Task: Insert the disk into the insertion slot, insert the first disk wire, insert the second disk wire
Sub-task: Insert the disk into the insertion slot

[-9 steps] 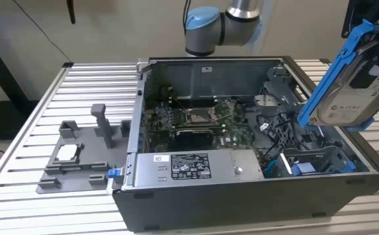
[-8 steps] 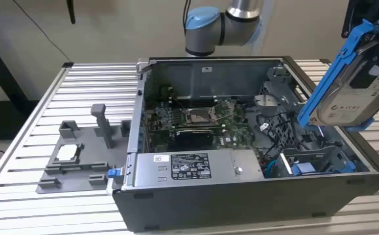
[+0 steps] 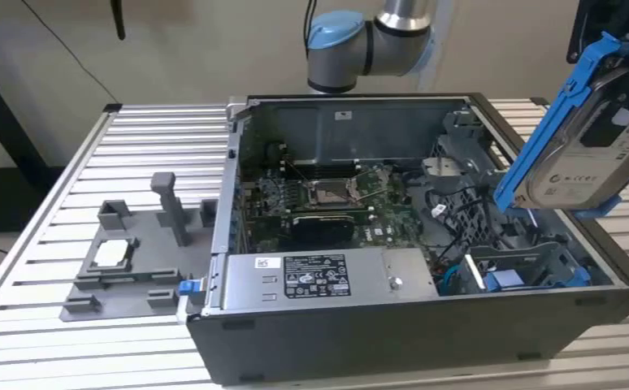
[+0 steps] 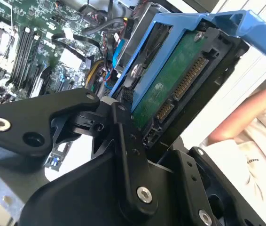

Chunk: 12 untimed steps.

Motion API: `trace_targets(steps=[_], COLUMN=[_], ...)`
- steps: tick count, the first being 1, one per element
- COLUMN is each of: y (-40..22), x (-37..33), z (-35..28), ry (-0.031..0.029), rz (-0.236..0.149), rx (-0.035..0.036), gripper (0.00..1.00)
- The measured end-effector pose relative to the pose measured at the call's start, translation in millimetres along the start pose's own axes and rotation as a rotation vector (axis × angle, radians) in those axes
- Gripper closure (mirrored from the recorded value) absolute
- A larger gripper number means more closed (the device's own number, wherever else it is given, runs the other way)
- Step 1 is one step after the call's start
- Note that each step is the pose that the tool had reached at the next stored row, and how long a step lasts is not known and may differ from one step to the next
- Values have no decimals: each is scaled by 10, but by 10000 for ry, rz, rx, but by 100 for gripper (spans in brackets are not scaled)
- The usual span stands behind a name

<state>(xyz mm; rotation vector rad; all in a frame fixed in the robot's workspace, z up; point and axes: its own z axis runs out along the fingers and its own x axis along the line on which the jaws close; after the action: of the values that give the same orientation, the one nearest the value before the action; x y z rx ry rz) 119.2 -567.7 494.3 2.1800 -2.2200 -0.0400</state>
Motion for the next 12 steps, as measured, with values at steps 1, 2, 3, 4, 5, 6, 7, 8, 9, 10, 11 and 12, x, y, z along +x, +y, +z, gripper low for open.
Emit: trace_targets(steps=[1, 2, 3, 4, 5, 6, 7, 8, 9, 10, 11, 12], y=[0, 0, 0, -1, -1, -2, -2, -2, -3, -4, -5, -6], x=[0, 0, 1, 2, 4, 7, 9, 12, 16, 21, 30, 44], z=[1, 4, 9, 16, 25, 37, 48, 60, 74, 90, 107, 122], ry=[1, 0, 1, 2, 2, 0, 0, 0, 0, 0, 0, 0], rz=[0, 0, 0, 0, 0, 0, 0, 0, 0, 0, 0, 0], rx=[0, 0, 0, 0, 0, 0, 0, 0, 0, 0, 0, 0], gripper=[67, 67, 67, 67, 67, 67, 67, 67, 67, 67, 67, 67])
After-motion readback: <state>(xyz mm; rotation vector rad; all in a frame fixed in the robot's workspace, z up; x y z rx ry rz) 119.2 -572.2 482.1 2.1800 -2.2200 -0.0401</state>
